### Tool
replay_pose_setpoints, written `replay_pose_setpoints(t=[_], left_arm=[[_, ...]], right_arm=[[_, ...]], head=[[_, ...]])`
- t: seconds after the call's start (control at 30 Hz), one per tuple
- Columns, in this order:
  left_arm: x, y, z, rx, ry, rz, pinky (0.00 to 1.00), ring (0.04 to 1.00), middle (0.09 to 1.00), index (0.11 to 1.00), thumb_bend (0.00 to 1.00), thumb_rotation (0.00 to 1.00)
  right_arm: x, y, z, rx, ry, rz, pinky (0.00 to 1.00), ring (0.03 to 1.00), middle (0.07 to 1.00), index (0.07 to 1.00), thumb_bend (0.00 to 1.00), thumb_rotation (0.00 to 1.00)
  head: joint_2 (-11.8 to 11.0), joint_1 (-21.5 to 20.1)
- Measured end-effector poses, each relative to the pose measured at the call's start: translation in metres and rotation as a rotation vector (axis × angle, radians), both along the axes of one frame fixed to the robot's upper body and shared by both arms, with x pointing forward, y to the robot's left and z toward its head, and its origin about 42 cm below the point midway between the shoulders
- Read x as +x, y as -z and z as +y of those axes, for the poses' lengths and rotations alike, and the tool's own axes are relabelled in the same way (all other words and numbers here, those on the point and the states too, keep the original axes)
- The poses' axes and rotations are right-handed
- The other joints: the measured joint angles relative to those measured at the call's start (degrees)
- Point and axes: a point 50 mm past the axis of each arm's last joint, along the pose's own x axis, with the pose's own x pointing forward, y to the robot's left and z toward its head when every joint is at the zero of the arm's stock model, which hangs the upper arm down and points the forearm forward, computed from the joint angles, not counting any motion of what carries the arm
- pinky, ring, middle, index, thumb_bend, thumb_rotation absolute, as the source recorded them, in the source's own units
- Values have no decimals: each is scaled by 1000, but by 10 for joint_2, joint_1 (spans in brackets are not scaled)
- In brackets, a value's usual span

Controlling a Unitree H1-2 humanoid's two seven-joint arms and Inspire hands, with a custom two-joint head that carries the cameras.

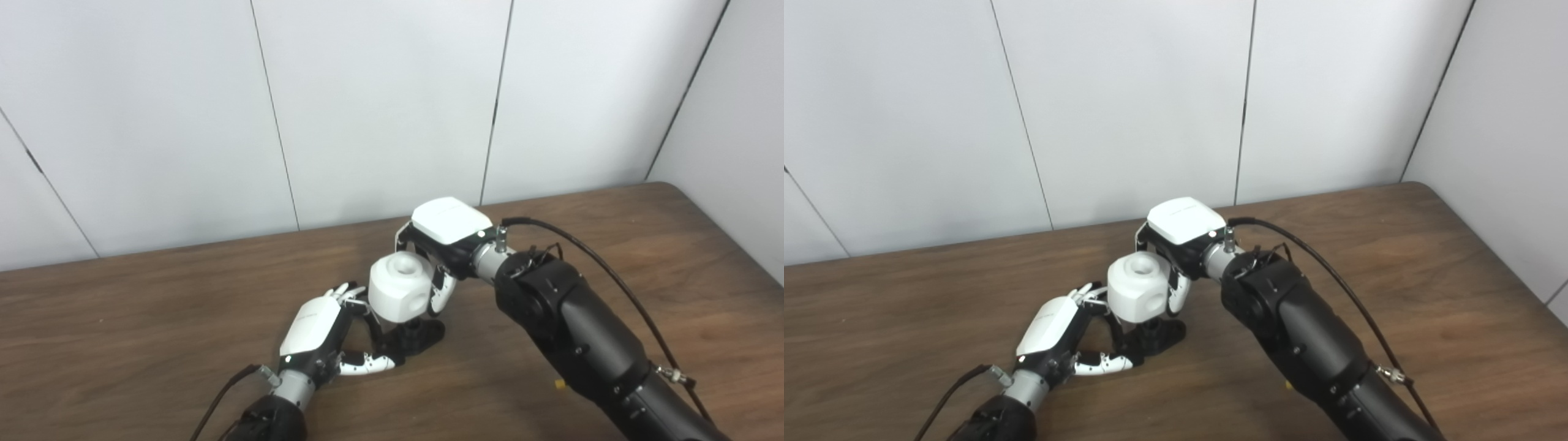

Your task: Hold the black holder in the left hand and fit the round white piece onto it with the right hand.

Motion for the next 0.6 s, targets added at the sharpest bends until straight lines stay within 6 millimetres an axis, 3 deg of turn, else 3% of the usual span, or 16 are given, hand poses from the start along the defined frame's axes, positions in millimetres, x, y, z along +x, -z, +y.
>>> replay_pose_setpoints(t=[0.6], left_arm=[[1,1,0,-3,3,-3,951,961,878,480,519,42]], right_arm=[[-8,-18,-6,16,5,-49,81,149,469,477,533,0]], head=[[-4,-1]])
